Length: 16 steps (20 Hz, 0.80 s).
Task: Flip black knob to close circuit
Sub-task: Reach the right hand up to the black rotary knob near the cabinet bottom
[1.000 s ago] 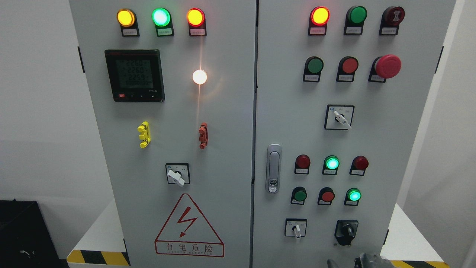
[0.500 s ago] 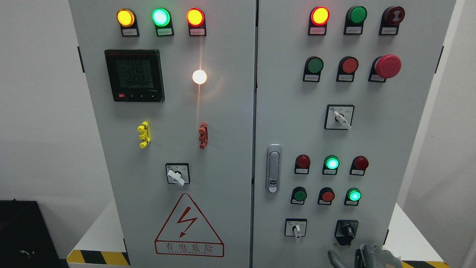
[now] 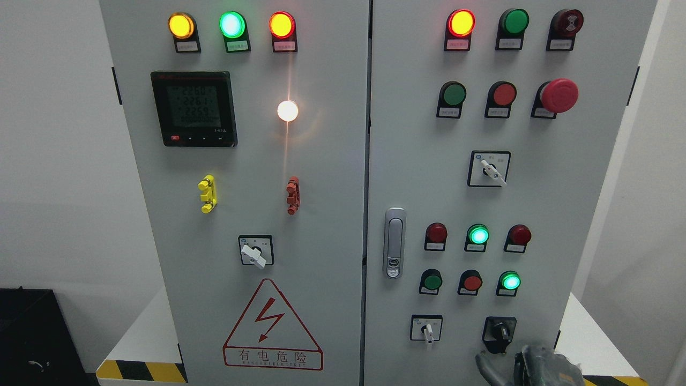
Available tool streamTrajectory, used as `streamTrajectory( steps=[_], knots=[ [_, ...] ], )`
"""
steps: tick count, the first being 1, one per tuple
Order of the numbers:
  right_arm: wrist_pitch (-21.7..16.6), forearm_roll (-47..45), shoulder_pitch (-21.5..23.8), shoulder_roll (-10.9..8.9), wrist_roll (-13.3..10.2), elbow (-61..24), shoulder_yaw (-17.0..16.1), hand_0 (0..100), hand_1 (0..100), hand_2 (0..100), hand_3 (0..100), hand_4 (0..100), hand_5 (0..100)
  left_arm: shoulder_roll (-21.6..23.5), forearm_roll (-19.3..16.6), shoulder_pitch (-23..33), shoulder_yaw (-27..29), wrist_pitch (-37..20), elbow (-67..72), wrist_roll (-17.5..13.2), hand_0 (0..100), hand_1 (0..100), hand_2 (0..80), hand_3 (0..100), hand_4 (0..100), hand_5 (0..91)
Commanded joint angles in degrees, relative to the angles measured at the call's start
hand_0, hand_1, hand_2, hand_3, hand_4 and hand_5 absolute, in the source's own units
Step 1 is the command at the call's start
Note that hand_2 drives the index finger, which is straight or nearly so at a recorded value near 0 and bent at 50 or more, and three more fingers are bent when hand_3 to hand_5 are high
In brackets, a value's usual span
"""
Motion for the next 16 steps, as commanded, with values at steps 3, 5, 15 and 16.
streamTrajectory(
  steps=[3, 5, 15, 16],
  knots=[
    [0.14, 0.06, -1.9, -0.1, 0.18, 0.28, -1.18, 0, 0, 89, 100, 88, 88, 0.0, 0.0, 0.0, 0.0, 0.0, 0.0, 0.04, 12, 56, 0.0, 0, 0, 0.0],
    [0.14, 0.15, -2.17, -0.19, 0.18, 0.54, -1.18, 0, 0, 89, 100, 88, 88, 0.0, 0.0, 0.0, 0.0, 0.0, 0.0, 0.04, 12, 56, 0.0, 0, 0, 0.0],
    [-0.21, 1.29, -2.08, -0.19, 0.09, 0.89, -2.41, 0, 0, 89, 100, 88, 88, 0.0, 0.0, 0.0, 0.0, 0.0, 0.0, 0.04, 12, 56, 0.0, 0, 0, 0.0],
    [-0.21, 1.29, -2.08, -0.28, 0.18, 0.89, -2.5, 0, 0, 89, 100, 88, 88, 0.0, 0.0, 0.0, 0.0, 0.0, 0.0, 0.04, 12, 56, 0.0, 0, 0, 0.0]
  ],
)
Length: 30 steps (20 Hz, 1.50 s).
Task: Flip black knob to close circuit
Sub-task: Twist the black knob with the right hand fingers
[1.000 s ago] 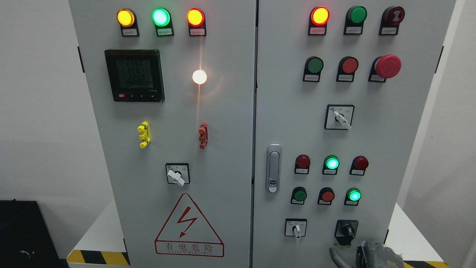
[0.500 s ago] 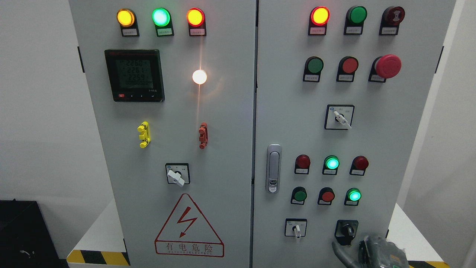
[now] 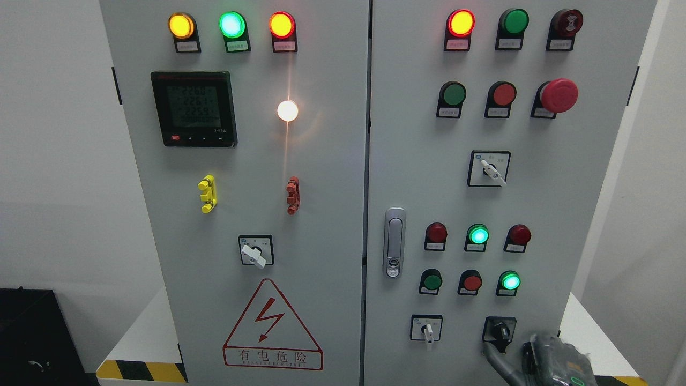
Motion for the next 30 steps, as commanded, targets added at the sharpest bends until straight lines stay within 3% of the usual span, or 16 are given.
streamTrajectory(
  steps=[1, 30],
  knots=[
    [-0.08, 0.27, -0.22, -0.14, -0.12, 0.51, -1.01, 0, 0, 89, 100, 88, 88, 0.0, 0.0, 0.0, 0.0, 0.0, 0.0, 0.04, 12, 56, 0.0, 0, 0, 0.0],
    [-1.57, 0.0, -1.1, -0.23, -0.12, 0.6, -5.31, 0, 0, 88, 100, 88, 88, 0.0, 0.0, 0.0, 0.0, 0.0, 0.0, 0.04, 12, 56, 0.0, 0, 0, 0.0]
  ],
)
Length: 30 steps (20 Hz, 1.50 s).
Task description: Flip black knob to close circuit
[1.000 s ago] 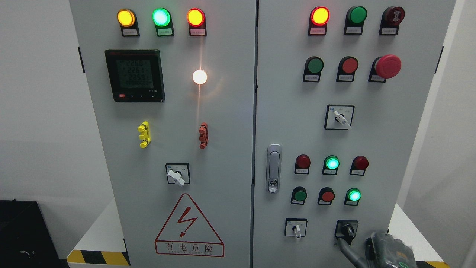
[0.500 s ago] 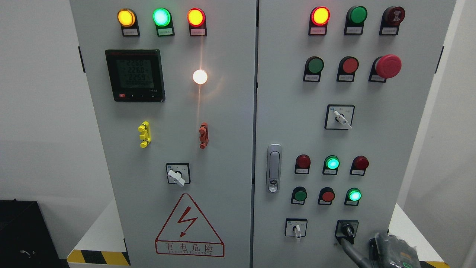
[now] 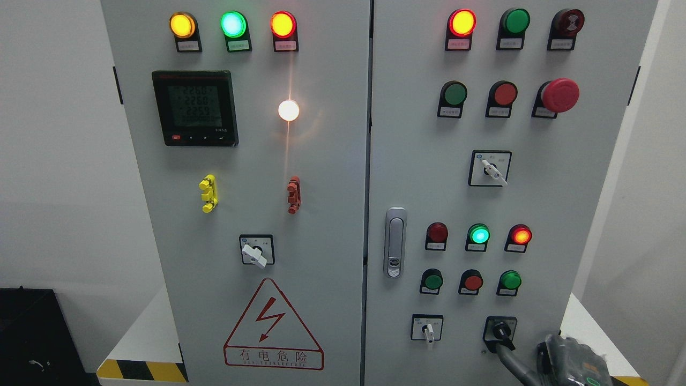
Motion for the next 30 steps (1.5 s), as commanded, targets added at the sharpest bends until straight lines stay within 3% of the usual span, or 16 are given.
streamTrajectory(
  steps=[1, 16, 18, 30],
  knots=[
    [-0.03, -0.18, -0.16, -0.01, -0.11, -0.28, -1.68, 0, 0, 88, 100, 88, 88, 0.0, 0.0, 0.0, 0.0, 0.0, 0.0, 0.04, 12, 56, 0.0, 0, 0, 0.0],
    [-0.47, -0.62, -0.25, 0.69, -0.11, -1.51, -1.07, 0, 0, 88, 100, 87, 88, 0.0, 0.0, 0.0, 0.0, 0.0, 0.0, 0.04, 12, 56, 0.0, 0, 0, 0.0],
    [-0.47, -0.62, -0.24, 1.4, -0.19, -1.95, -0.11, 0, 0, 88, 100, 87, 88, 0.0, 0.0, 0.0, 0.0, 0.0, 0.0, 0.04, 12, 56, 0.0, 0, 0, 0.0],
    [-0.3, -0.89, 4.15, 1.4, -0.81, -4.5, 7.19, 0, 0, 87, 100, 87, 87, 0.0, 0.0, 0.0, 0.0, 0.0, 0.0, 0.04, 12, 56, 0.0, 0, 0, 0.0]
  ],
)
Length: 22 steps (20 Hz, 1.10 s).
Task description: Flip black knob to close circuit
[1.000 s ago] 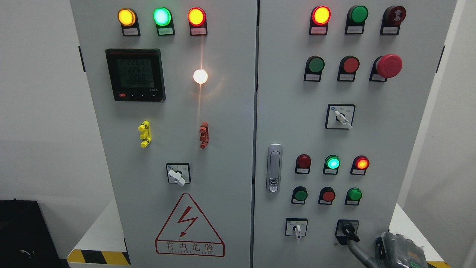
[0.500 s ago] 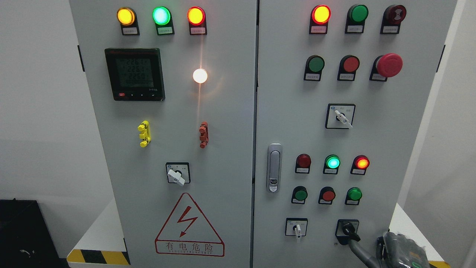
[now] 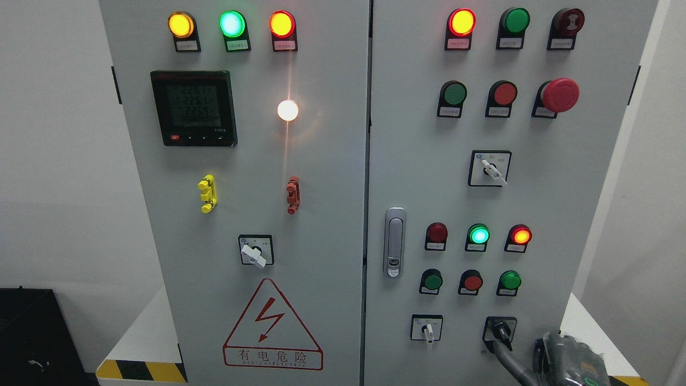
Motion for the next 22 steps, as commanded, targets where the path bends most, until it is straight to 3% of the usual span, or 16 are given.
streamTrajectory(
  steps=[1, 6, 8, 12, 15, 17, 18, 20, 21, 22],
  knots=[
    [-0.3, -0.25, 2.43, 0.39, 0.43, -2.49, 5.65, 0, 0, 87, 100, 87, 87, 0.0, 0.0, 0.0, 0.0, 0.0, 0.0, 0.04, 12, 56, 0.0, 0, 0, 0.0],
    [-0.3, -6.48, 6.03, 0.39, 0.17, -7.05, 7.15, 0, 0, 82, 99, 85, 85, 0.0, 0.0, 0.0, 0.0, 0.0, 0.0, 0.04, 12, 56, 0.0, 0, 0, 0.0],
    [-0.3, -8.94, 8.05, 0.39, -0.18, -8.99, 7.32, 0, 0, 76, 95, 80, 79, 0.0, 0.0, 0.0, 0.0, 0.0, 0.0, 0.04, 12, 56, 0.0, 0, 0, 0.0],
    [-0.22, -18.86, 10.43, 0.3, -4.48, -10.67, 7.59, 0, 0, 64, 89, 77, 69, 0.0, 0.0, 0.0, 0.0, 0.0, 0.0, 0.04, 12, 56, 0.0, 0, 0, 0.0],
    [-0.3, -31.16, 13.59, 0.13, -7.12, -12.95, 7.59, 0, 0, 50, 78, 71, 60, 0.0, 0.0, 0.0, 0.0, 0.0, 0.0, 0.04, 12, 56, 0.0, 0, 0, 0.0],
    [-0.39, -39.86, 16.75, 0.04, -8.96, -14.53, 7.68, 0, 0, 34, 59, 56, 47, 0.0, 0.0, 0.0, 0.0, 0.0, 0.0, 0.04, 12, 56, 0.0, 0, 0, 0.0],
    [-0.48, -44.33, 18.33, 0.04, -10.28, -15.15, 8.02, 0, 0, 31, 54, 53, 44, 0.0, 0.0, 0.0, 0.0, 0.0, 0.0, 0.04, 12, 56, 0.0, 0, 0, 0.0],
    [-1.44, -51.28, 20.79, -0.13, -12.3, -16.2, 8.46, 0, 0, 20, 38, 37, 33, 0.0, 0.0, 0.0, 0.0, 0.0, 0.0, 0.04, 12, 56, 0.0, 0, 0, 0.0],
    [-2.84, -55.06, 21.77, -0.13, -12.57, -16.29, 8.47, 0, 0, 20, 37, 37, 33, 0.0, 0.0, 0.0, 0.0, 0.0, 0.0, 0.04, 12, 56, 0.0, 0, 0, 0.0],
    [-4.68, -59.28, 22.91, -0.22, -12.84, -16.29, 8.55, 0, 0, 13, 27, 27, 24, 0.0, 0.0, 0.0, 0.0, 0.0, 0.0, 0.04, 12, 56, 0.0, 0, 0, 0.0]
  ],
)
